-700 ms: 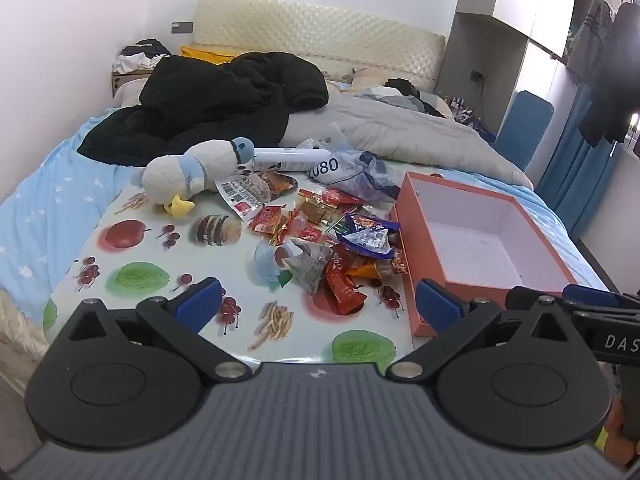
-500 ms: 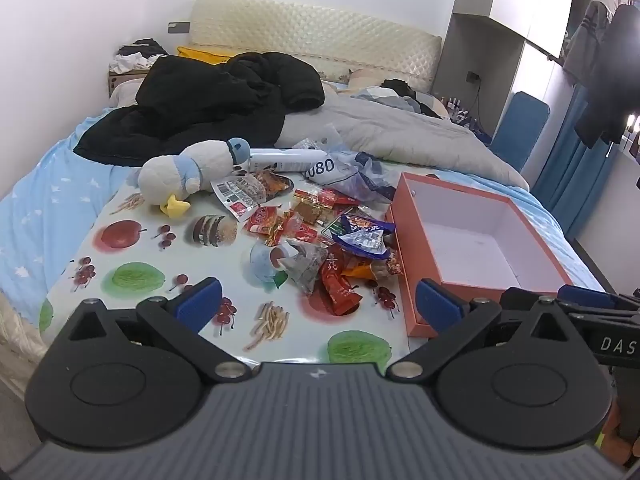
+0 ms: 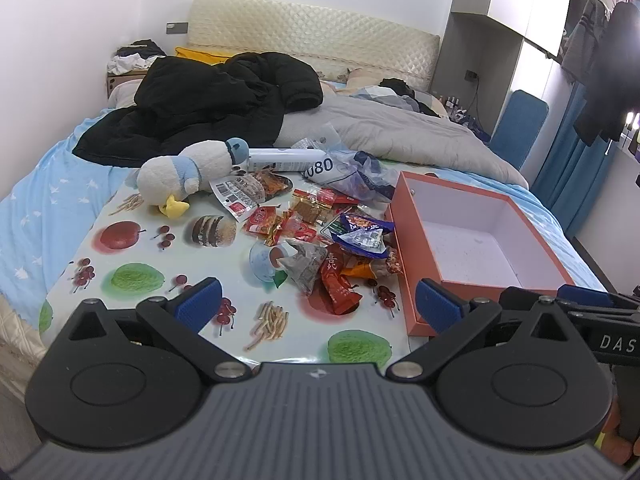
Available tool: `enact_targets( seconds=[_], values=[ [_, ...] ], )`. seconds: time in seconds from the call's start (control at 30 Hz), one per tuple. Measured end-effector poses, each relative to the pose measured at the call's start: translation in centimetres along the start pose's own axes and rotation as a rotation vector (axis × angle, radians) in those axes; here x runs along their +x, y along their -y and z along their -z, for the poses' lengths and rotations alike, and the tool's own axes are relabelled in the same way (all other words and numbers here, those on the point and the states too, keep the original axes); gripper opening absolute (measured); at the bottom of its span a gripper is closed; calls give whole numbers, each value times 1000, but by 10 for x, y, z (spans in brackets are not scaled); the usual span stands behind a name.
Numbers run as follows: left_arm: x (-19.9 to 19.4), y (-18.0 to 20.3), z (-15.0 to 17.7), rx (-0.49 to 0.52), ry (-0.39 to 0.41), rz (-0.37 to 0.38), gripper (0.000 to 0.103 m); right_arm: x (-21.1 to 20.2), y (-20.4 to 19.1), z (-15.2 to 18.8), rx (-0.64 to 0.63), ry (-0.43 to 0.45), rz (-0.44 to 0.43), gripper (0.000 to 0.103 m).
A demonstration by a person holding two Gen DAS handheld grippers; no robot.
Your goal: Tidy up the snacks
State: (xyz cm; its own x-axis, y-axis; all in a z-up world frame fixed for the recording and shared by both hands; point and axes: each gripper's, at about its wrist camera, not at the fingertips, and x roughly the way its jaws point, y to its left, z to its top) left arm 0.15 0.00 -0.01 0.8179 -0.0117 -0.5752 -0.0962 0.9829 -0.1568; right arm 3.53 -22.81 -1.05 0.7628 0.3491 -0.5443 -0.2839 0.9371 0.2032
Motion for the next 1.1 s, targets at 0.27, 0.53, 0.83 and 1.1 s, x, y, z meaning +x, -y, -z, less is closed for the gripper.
enact_targets(
  seconds=[0.27, 0.53, 0.83, 1.1],
  values=[
    [0, 0, 0, 0, -2, -2, 103, 2, 0, 1, 2, 2, -1, 103],
    [0, 0, 0, 0, -2, -1, 103, 2, 1, 2, 5, 3, 5, 103],
    [2, -5, 3, -2, 1, -17, 103, 1, 0, 2, 0, 7, 11, 103],
    [-3, -15, -2, -3, 10, -26, 103, 5, 1, 3, 9, 1, 11, 103]
  ],
)
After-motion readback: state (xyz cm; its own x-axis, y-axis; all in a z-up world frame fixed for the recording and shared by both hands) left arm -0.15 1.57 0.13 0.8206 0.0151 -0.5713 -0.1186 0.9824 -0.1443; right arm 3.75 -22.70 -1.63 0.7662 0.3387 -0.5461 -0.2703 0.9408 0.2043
